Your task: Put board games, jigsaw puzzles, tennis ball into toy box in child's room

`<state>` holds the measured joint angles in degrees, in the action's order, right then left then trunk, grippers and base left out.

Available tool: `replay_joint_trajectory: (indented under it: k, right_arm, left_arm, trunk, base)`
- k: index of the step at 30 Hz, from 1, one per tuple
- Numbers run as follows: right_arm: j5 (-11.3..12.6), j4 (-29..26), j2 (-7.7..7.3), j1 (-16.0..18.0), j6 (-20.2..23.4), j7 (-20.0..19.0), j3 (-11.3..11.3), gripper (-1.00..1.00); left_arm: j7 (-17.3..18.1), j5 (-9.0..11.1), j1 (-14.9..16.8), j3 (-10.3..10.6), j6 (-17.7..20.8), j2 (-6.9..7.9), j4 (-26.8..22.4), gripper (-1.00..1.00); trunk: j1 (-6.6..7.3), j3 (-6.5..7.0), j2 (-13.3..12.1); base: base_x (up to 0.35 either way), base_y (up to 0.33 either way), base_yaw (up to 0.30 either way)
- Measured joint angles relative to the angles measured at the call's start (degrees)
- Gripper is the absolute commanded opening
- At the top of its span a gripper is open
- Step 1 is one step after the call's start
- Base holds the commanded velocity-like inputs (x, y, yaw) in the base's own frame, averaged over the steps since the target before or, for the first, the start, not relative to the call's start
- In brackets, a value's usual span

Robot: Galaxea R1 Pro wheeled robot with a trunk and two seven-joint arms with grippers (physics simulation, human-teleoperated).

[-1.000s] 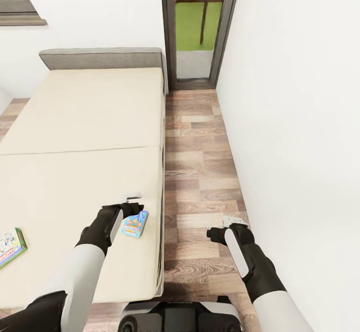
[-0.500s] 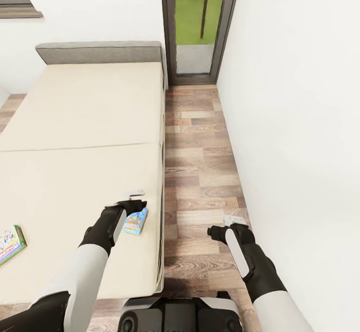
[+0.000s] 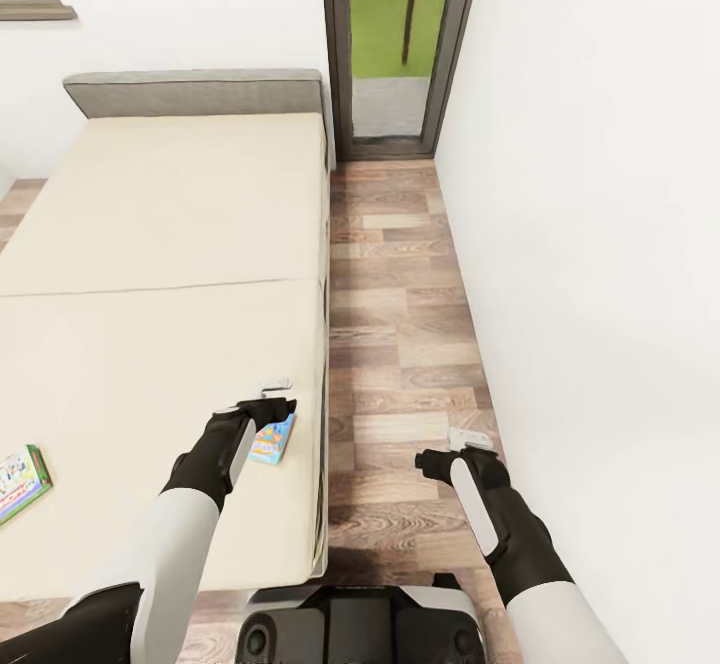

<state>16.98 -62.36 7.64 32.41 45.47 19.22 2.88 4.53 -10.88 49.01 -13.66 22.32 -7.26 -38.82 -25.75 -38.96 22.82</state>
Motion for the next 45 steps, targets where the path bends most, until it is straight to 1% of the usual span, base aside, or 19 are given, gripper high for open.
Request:
replay_joint_trajectory:
  k: [9,15,23,26,33,39,42,45]
  right_arm:
    - [-0.1,0.0,0.02,0.0,0.0,0.1,0.2,1.0]
    - [0.0,0.0,0.02,0.0,0.0,0.2,0.2,1.0]
    - [0.0,0.1,-0.05,0.0,-0.1,0.2,0.2,1.0]
    - [0.0,0.1,-0.04,0.0,-0.3,0.1,0.2,1.0]
    - [-0.1,0.1,-0.06,0.0,-0.8,0.2,0.2,1.0]
    - [-0.4,0.1,0.01,0.0,-0.9,0.2,0.3,1.0]
    - [-0.5,0.1,0.02,0.0,-0.9,0.2,0.3,1.0]
    - [-0.4,0.1,0.02,0.0,-0.9,0.2,0.3,1.0]
  left_arm:
    - [0.0,0.1,0.1,0.0,-0.8,0.16,-0.1,1.0]
    - [0.0,0.2,0.9,-0.2,-1.0,0.43,-0.2,1.0]
    - [0.0,0.3,1.2,-0.2,-0.8,0.18,-0.1,1.0]
    - [0.0,0.3,1.2,-0.2,-0.8,0.31,-0.1,1.0]
    - [0.0,0.2,1.8,-0.3,-2.8,0.5,-0.1,1.0]
    - [0.0,0.2,2.1,-0.4,-3.1,0.59,-0.2,1.0]
    - [0.0,0.2,2.2,-0.4,-3.2,0.82,-0.2,1.0]
    - [0.0,0.3,2.3,-0.4,-3.3,1.56,-0.1,1.0]
  trunk:
    - [0.0,-0.85,0.0]
    - [0.0,-1.41,0.0]
    - [0.0,-2.17,0.0]
    - [0.0,-2.45,0.0]
    - [0.0,-3.11,0.0]
    - [0.0,-3.68,0.0]
    - [0.0,-3.96,0.0]
    - [0.0,-4.25,0.0]
  base:
    - [0.0,0.0,0.0]
    - [0.0,0.0,0.0]
    - [0.0,0.0,0.0]
    - [0.0,0.0,0.0]
    - [0.0,0.0,0.0]
    - [0.0,0.0,0.0]
    - [0.0,0.0,0.0]
    - [0.0,0.0,0.0]
